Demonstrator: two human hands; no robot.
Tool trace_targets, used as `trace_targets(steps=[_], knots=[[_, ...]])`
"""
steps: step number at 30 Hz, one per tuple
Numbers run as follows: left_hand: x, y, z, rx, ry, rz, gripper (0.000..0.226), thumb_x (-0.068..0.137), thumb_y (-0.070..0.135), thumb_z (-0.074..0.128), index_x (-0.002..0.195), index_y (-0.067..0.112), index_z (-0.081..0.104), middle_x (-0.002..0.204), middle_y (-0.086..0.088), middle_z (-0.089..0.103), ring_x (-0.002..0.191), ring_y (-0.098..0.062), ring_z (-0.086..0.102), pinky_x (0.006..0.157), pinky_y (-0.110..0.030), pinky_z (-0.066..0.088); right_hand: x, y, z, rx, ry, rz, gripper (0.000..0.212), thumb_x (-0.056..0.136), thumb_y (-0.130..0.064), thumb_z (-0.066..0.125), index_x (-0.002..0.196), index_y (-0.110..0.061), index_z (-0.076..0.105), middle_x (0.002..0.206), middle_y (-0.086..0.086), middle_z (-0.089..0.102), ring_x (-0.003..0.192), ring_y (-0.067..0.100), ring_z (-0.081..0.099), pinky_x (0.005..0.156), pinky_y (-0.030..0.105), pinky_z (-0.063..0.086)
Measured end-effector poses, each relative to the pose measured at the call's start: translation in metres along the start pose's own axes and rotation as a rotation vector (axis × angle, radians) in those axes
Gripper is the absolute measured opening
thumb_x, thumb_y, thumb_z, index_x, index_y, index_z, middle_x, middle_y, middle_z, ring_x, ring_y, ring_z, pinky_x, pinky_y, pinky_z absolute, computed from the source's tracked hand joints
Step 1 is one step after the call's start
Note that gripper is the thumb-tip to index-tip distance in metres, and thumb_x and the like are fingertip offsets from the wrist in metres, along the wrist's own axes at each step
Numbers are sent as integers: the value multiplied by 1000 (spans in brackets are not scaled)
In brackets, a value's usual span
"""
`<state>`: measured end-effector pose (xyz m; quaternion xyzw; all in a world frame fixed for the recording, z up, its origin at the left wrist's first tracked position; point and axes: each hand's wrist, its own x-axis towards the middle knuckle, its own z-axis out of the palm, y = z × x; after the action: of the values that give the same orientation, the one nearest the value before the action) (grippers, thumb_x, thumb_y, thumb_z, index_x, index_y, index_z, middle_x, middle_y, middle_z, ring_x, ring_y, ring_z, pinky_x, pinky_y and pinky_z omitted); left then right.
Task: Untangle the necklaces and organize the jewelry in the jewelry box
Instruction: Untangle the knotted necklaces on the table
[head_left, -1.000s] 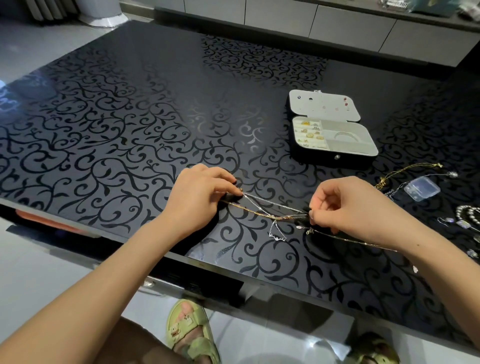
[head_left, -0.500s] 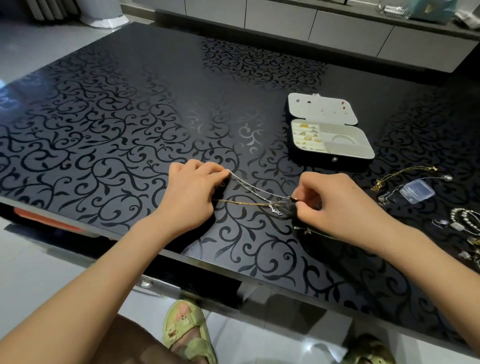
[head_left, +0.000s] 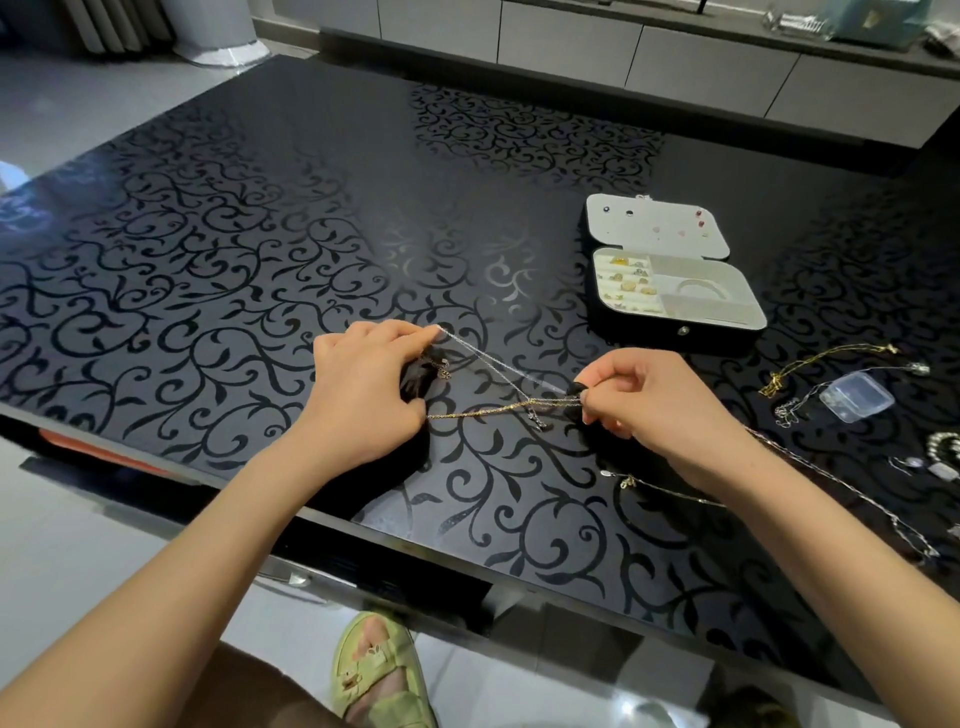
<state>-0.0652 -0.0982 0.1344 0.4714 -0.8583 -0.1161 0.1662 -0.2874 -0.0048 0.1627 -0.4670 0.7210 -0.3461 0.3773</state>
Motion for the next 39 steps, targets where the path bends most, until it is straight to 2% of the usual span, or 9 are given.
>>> trace_targets(steps=[7,12,15,20,23,29,32,35,39], knots=[[6,0,-2,-9,-28,-70,74,75,20,69,142,27,38,137,9,46,127,-17,34,95,-30,16,-3,-4,3,-238,13,-278,11,83,-13,64,82,-23,66,75,-8,66,66,0,58,65,11,44],[8,1,-4,7,-28,-122,76,73,22,71,141,28,40,137,7,47,126,-18,36,96,-34,20,2,-3,5,20,4,-171,4,85,-7,63,88,-8,64,89,3,71,83,14,69,84,29,53],[7,2,-5,7,-25,-123,75,73,22,71,141,27,40,137,5,47,125,-19,37,97,-36,21,3,-5,9,196,7,-101,4,84,2,60,86,-2,59,81,12,71,77,22,70,74,32,57],[7,3,-4,-7,-30,-118,74,74,20,70,141,27,41,138,6,47,126,-19,36,98,-36,20,6,-5,10,-234,73,-217,9,79,-5,60,80,-13,62,68,-3,60,60,9,53,60,13,42],[7,4,-4,-7,-28,-105,72,74,22,70,140,27,42,137,6,48,126,-18,37,96,-36,21,5,-7,11,-459,73,-274,10,79,-8,57,81,-17,61,67,-4,59,67,14,55,61,18,39],[6,7,-3,-3,-23,-80,71,75,25,69,141,28,41,136,8,48,124,-15,37,90,-31,19,7,-16,21,-726,35,-225,48,83,-10,50,129,-23,53,100,1,65,98,21,57,81,27,40],[6,7,-3,-4,-13,-74,70,75,25,69,140,27,42,135,8,48,124,-15,37,85,-29,15,8,-21,21,-748,27,-194,38,81,-11,53,115,-23,65,100,-1,68,98,21,60,80,28,45],[5,5,-3,-2,-17,-74,70,76,26,69,141,27,41,135,7,49,124,-15,38,88,-30,17,13,-22,16,-643,45,-134,15,79,-13,58,87,-18,71,78,-7,63,72,10,54,58,17,40],[4,2,-2,0,-37,-88,72,77,29,69,142,25,39,135,7,48,126,-15,37,95,-33,20,18,-18,8,-468,29,-46,3,79,-13,68,81,-12,67,62,-4,59,61,16,62,56,20,49]])
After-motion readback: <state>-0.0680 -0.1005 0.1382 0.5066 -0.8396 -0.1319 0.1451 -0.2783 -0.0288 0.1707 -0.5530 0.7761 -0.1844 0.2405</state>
